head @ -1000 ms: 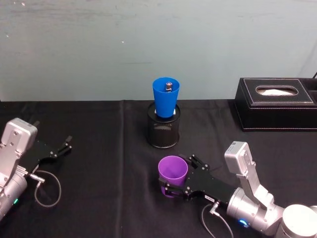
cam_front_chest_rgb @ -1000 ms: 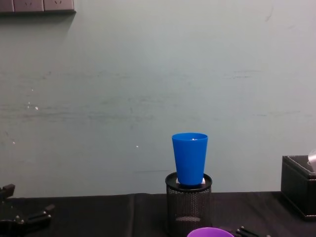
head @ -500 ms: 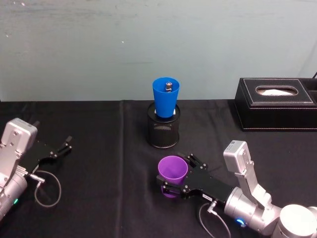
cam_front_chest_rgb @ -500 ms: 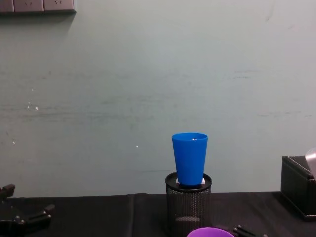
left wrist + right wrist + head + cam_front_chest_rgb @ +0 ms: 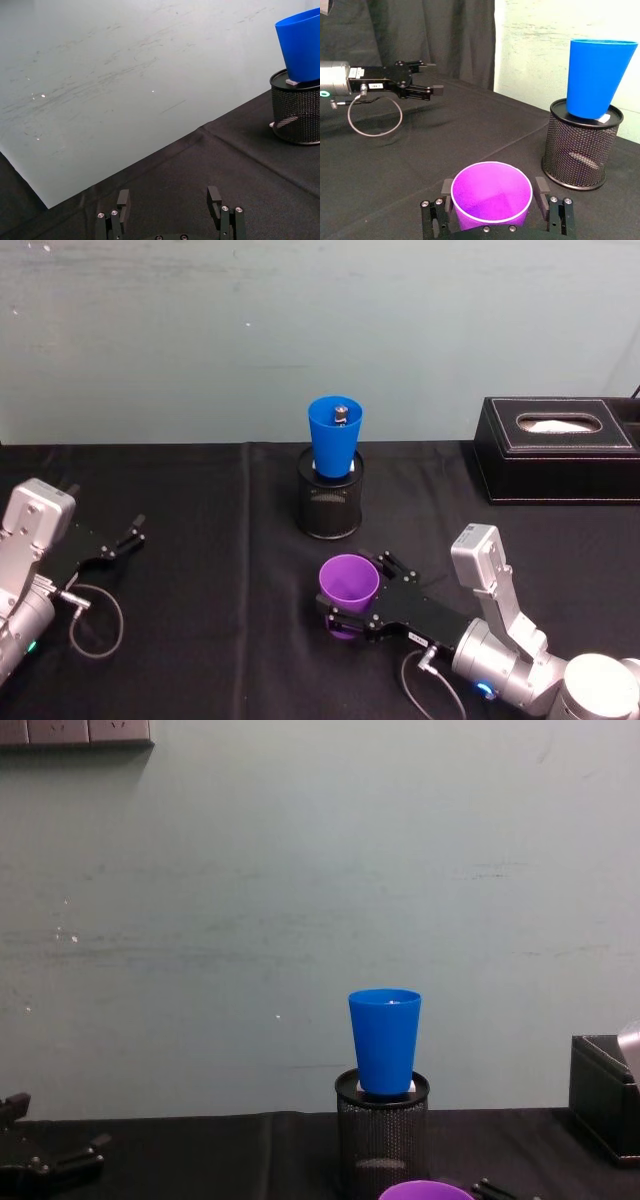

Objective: Pick up one cup with a gripper and tap it against the other cup.

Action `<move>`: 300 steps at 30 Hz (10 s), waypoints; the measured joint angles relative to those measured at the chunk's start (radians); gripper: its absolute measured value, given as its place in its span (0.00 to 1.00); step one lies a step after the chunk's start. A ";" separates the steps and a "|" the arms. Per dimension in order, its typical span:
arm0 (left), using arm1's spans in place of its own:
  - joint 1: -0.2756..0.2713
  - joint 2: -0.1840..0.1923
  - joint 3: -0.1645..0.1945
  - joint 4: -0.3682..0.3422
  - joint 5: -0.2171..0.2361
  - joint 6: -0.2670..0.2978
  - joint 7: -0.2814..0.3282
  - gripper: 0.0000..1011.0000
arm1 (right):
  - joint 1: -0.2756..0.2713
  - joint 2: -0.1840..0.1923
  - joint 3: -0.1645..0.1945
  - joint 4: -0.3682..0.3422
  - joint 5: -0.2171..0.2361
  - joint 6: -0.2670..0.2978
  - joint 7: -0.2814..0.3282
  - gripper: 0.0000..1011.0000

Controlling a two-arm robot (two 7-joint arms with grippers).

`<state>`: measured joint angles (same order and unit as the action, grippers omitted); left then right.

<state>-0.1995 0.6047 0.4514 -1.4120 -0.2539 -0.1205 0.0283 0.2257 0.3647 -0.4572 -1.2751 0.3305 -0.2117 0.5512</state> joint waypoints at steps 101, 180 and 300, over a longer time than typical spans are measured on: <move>0.000 0.000 0.000 0.000 0.000 0.000 0.000 0.99 | 0.088 0.114 0.043 -0.355 0.078 0.333 -0.042 0.73; 0.000 0.000 0.000 0.000 0.000 0.000 0.000 0.99 | 0.088 0.114 0.043 -0.355 0.078 0.333 -0.042 0.73; 0.000 0.000 0.000 0.000 0.000 0.000 0.000 0.99 | 0.380 -0.077 0.004 0.044 0.003 0.281 -0.084 0.73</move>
<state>-0.1996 0.6047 0.4514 -1.4120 -0.2539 -0.1205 0.0283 0.6055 0.2875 -0.4535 -1.2309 0.3334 0.0695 0.4668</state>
